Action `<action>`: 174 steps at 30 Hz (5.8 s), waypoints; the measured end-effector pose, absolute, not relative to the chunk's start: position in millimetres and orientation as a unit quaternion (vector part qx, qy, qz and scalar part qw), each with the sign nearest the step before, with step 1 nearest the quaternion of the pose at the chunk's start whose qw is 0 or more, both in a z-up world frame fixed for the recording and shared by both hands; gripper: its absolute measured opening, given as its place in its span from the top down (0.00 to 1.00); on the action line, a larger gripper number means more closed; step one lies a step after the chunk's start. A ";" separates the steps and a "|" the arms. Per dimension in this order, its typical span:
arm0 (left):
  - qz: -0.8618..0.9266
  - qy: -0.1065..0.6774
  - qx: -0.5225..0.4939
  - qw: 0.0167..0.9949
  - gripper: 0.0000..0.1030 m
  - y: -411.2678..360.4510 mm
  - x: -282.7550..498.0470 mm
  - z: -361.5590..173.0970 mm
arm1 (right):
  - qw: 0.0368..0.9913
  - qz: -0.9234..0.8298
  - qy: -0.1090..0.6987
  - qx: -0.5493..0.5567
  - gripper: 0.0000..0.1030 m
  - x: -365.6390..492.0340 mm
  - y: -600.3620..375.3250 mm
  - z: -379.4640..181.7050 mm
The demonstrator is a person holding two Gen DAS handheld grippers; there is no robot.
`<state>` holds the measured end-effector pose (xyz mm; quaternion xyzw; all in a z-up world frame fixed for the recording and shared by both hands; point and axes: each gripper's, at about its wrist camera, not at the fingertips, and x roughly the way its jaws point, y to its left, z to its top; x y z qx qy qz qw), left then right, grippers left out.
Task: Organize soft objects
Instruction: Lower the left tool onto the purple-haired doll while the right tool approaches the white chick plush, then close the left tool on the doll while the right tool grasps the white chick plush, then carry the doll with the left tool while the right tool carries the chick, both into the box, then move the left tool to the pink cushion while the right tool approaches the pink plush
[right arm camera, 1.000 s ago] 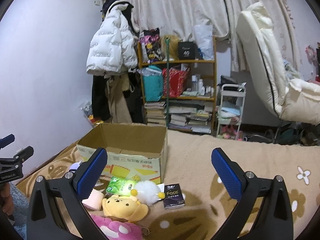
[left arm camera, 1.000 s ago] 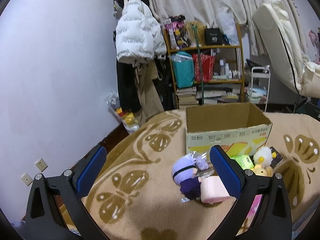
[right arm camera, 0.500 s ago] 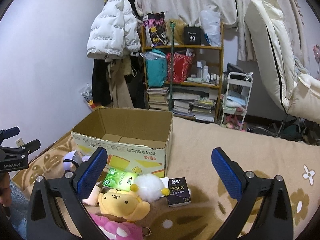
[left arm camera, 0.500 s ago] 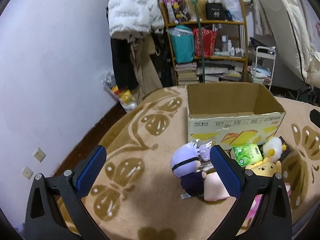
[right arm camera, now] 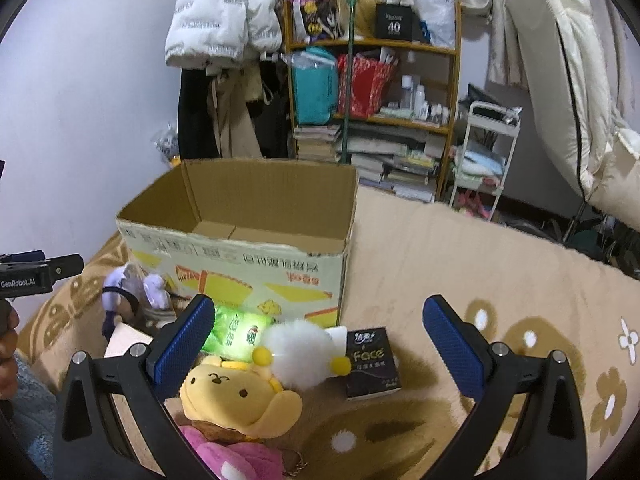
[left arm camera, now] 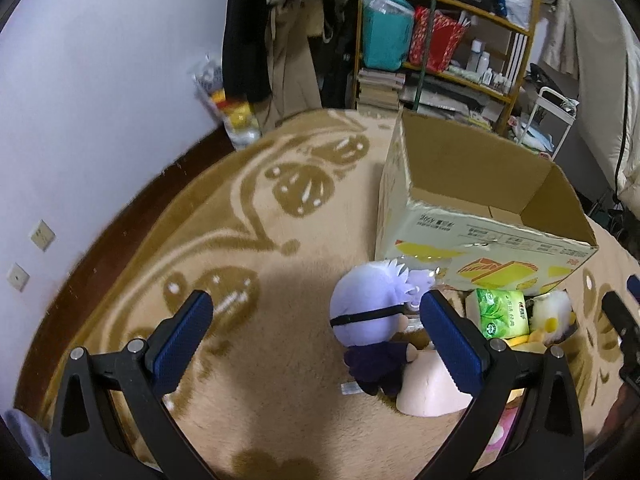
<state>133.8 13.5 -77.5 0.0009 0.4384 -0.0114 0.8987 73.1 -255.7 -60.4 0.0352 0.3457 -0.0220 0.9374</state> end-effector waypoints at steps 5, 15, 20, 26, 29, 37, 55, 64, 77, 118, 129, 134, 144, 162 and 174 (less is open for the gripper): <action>-0.019 0.460 -0.006 0.888 0.01 10.8 143.8 -92.7 | 0.927 -0.007 0.372 0.041 0.00 84.8 -257.0 -77.2; -0.040 0.500 0.015 0.865 0.01 -9.7 153.8 -118.0 | 0.911 0.001 0.410 0.047 0.00 96.6 -258.9 -100.9; -0.037 0.517 0.024 0.855 0.01 -12.4 157.4 -130.3 | 0.903 0.014 0.425 0.055 0.00 102.2 -261.4 -110.0; -0.033 0.540 0.027 0.840 0.01 -10.0 163.3 -145.4 | 0.890 0.046 0.450 0.059 0.15 107.8 -256.3 -121.9; -0.035 0.544 0.026 0.838 0.02 -9.4 165.0 -148.1 | 0.882 0.049 0.465 0.053 0.28 111.0 -252.4 -129.8; -0.034 0.562 0.020 0.826 0.26 -8.8 168.8 -159.7 | 0.872 0.041 0.483 0.062 0.28 116.3 -252.6 -141.5; -0.034 0.534 0.033 0.844 0.62 -13.0 156.0 -148.9 | 0.865 0.068 0.490 0.086 0.51 128.5 -259.3 -151.1; -0.044 0.474 0.066 0.877 0.62 -25.5 137.6 -122.4 | 0.875 0.073 0.473 0.075 0.54 117.7 -247.4 -137.7; -0.061 0.378 0.102 0.918 0.62 -42.7 108.5 -68.1 | 0.915 0.069 0.390 0.078 0.54 93.2 -239.2 -85.1; -0.135 0.297 0.111 0.939 0.61 -89.2 183.5 -35.4 | 0.960 0.059 0.267 0.055 0.54 148.7 -251.6 -39.2; -0.126 0.331 0.126 0.927 0.60 -99.2 196.9 -62.8 | 0.950 0.061 0.301 0.060 0.52 161.0 -259.6 -61.3; -0.117 0.324 0.127 0.930 0.44 -96.3 194.4 -63.2 | 0.948 0.061 0.308 0.061 0.50 161.6 -263.2 -61.6; -0.108 0.339 0.108 0.928 0.42 -80.7 194.2 -55.5 | 0.949 0.058 0.303 0.063 0.38 153.7 -261.0 -57.4; -0.106 0.334 0.102 0.931 0.11 -52.3 134.0 -23.6 | 0.959 0.035 0.267 0.083 0.00 79.6 -262.8 -10.5; -0.107 0.372 0.101 0.917 0.09 -35.1 97.6 -26.3 | 0.945 0.046 0.312 0.087 0.00 37.0 -249.9 -16.1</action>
